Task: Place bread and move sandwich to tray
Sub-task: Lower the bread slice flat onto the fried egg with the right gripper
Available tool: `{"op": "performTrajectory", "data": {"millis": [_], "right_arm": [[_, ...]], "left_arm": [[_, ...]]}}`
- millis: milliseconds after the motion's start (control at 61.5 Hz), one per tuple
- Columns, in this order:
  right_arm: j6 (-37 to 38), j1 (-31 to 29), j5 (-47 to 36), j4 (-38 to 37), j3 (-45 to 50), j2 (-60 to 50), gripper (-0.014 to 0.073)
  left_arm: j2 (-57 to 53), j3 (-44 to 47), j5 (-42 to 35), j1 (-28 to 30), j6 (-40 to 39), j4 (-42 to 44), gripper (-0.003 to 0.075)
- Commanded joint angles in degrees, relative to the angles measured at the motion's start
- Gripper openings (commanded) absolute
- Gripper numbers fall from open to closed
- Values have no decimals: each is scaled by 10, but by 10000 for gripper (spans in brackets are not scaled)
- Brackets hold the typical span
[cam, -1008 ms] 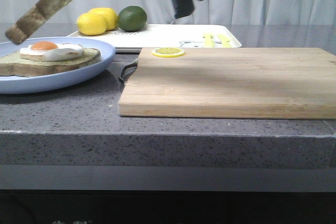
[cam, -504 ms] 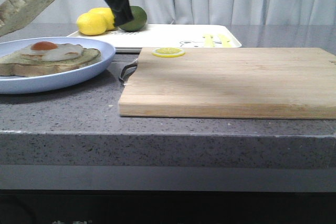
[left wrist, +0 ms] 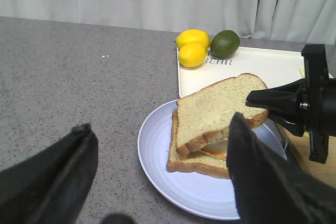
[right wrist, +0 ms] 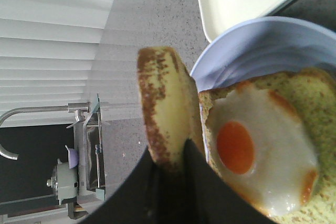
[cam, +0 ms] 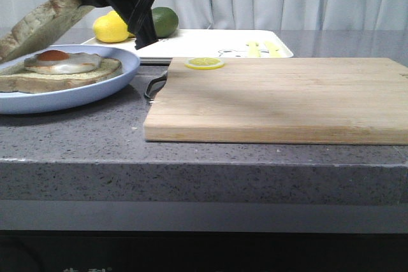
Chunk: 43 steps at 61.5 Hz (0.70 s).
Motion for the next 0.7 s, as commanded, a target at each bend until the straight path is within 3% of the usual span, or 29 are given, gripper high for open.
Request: {"op": "performTrajectory", "data": {"millis": [0,211,293,569,683], "right_arm": [[-3,1,23,57,-21,-28,15],[-3,1,28,57,-21,-23,20],[-3,1,29,56,-21,-23,58],[-8,1,31,56,-20,-23,356],[-10,1,31,41,-20,-23,434]], "left_arm": [[7,-17,-43,1,-6,-1,512],[7,-17,-43,1,-6,-1,512],[7,-17,-43,1,-6,-1,512],[7,-17,-43,1,-6,-1,512],[7,-17,-43,1,-6,-1,512]]}}
